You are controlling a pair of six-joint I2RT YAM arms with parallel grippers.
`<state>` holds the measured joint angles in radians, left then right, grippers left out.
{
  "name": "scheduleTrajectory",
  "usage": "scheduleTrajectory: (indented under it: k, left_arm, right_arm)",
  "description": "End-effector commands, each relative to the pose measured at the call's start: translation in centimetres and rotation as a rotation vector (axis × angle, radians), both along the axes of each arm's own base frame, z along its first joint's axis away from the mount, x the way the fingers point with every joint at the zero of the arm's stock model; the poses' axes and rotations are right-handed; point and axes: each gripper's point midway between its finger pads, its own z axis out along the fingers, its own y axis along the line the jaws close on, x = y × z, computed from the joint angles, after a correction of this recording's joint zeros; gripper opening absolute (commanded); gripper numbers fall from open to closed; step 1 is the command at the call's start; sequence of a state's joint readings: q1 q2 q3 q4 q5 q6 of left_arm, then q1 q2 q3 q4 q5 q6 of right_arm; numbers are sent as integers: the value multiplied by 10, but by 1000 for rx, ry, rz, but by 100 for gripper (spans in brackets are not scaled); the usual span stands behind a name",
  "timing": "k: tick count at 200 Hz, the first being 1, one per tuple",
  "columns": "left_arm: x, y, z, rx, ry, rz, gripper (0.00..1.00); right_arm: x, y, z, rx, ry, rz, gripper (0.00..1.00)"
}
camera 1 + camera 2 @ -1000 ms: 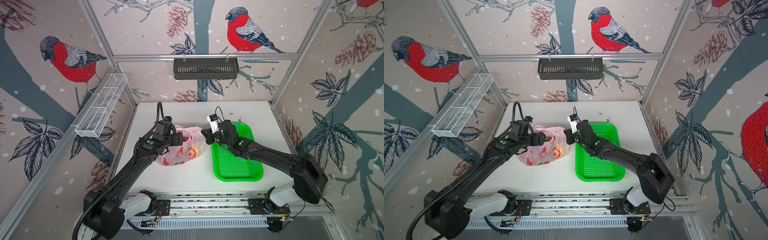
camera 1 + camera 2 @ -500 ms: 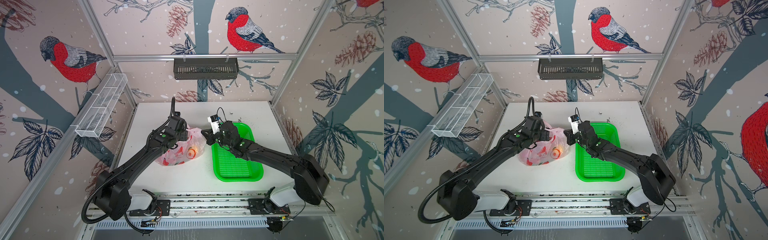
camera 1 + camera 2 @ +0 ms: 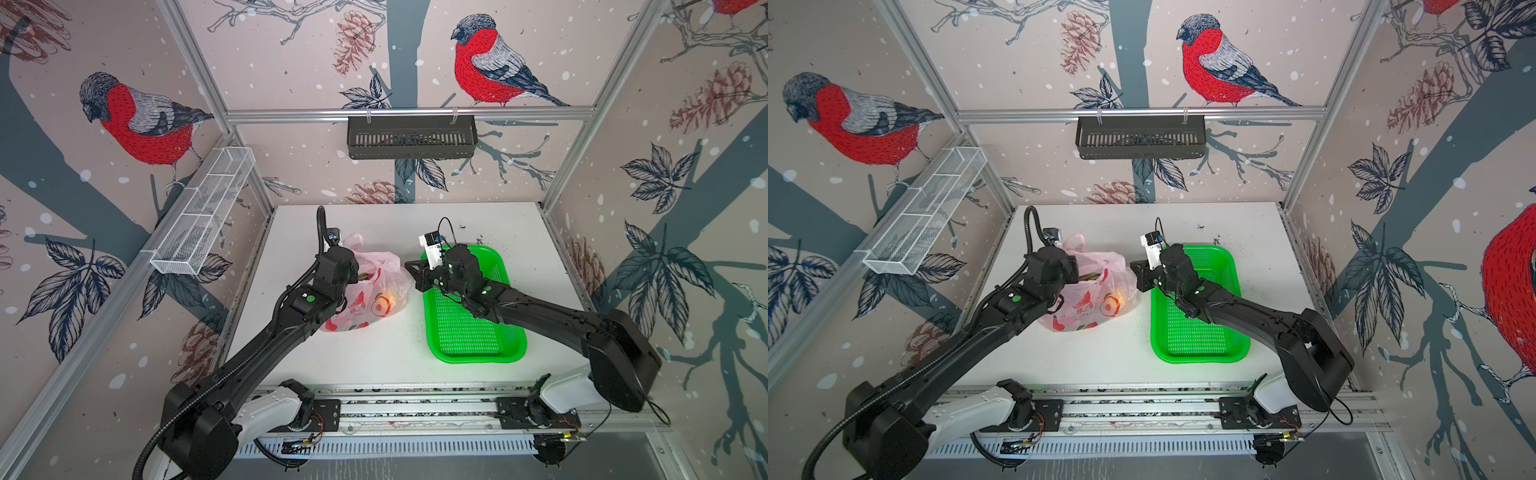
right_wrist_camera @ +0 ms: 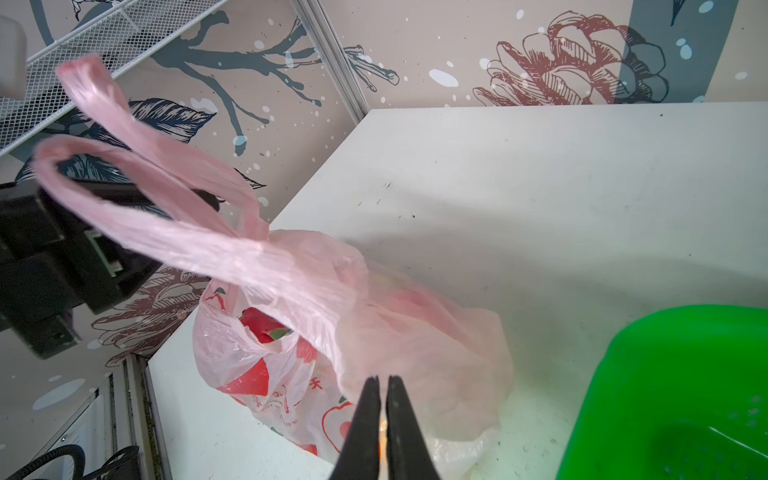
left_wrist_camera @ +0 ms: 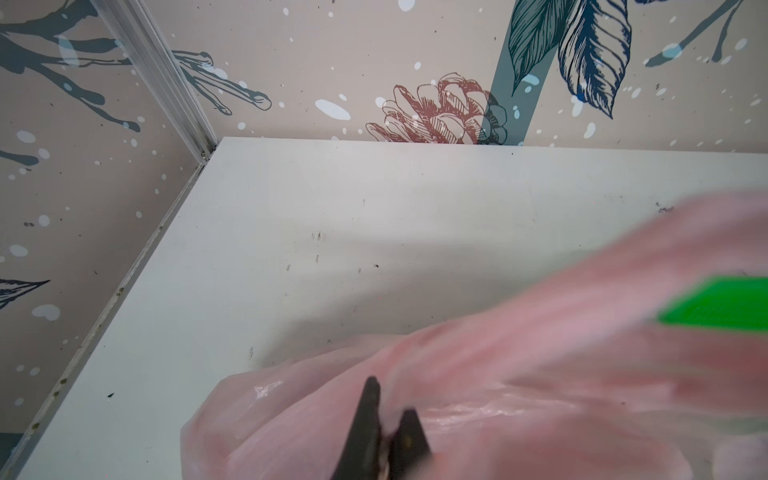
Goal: Untie the knot of the plastic bag and take out the fruit
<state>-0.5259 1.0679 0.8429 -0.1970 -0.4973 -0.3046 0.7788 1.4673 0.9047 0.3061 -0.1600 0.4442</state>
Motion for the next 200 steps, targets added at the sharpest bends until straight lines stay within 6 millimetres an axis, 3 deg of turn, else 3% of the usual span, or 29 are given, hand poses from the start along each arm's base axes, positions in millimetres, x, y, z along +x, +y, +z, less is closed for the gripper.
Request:
scheduleTrajectory:
  k: [1, 58, 103, 138, 200]
  left_arm:
    - [-1, 0, 23, -110, -111, 12, 1]
    - [-19, 4, 35, -235, -164, -23, 0]
    - [-28, 12, 37, -304, -191, -30, 0]
    - [-35, 10, 34, -353, -197, -56, 0]
    - [-47, 13, 20, -400, -196, -55, 0]
  right_arm:
    - [2, 3, 9, -16, -43, -17, 14]
    - [-27, 17, 25, -226, -215, -143, 40]
    - [-51, 50, 36, -316, -348, -151, 50]
    - [-39, 77, 31, -378, -406, -185, 52]
    - [-7, 101, 22, -400, -469, -299, 56]
